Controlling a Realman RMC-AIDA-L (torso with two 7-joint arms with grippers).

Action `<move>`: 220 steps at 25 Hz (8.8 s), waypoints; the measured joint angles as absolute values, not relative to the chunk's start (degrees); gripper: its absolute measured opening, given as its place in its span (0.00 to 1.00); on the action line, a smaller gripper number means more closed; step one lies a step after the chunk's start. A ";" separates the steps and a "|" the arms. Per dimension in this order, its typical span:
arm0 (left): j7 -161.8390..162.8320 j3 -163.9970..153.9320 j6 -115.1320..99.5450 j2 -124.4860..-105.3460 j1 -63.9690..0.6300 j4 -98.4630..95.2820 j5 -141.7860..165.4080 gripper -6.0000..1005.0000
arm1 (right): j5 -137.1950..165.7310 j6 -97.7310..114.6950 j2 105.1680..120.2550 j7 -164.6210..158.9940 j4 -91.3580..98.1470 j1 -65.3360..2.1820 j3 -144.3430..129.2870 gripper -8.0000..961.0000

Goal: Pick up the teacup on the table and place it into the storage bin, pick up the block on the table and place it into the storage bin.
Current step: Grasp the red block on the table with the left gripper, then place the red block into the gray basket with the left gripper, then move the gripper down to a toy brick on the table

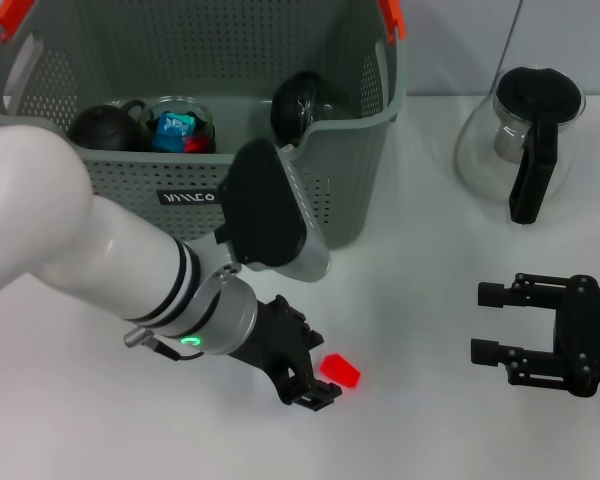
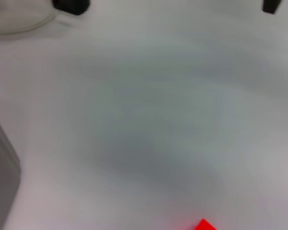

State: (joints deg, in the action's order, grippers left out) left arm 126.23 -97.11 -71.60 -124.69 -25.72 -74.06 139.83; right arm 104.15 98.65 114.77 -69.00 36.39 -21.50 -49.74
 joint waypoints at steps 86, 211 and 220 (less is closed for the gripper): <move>124.22 -102.61 -68.97 -124.63 -28.23 -70.39 136.99 0.21 | 104.15 100.41 114.43 -69.08 36.30 -21.27 -49.74 0.73; 119.74 -75.75 -70.26 -124.16 -34.54 -58.53 145.52 0.58 | 106.18 101.53 115.58 -71.19 37.09 -23.74 -48.33 0.73; 119.79 -77.11 -71.14 -124.35 -34.54 -58.06 146.41 0.58 | 106.17 101.62 115.57 -71.19 37.09 -23.59 -48.34 0.73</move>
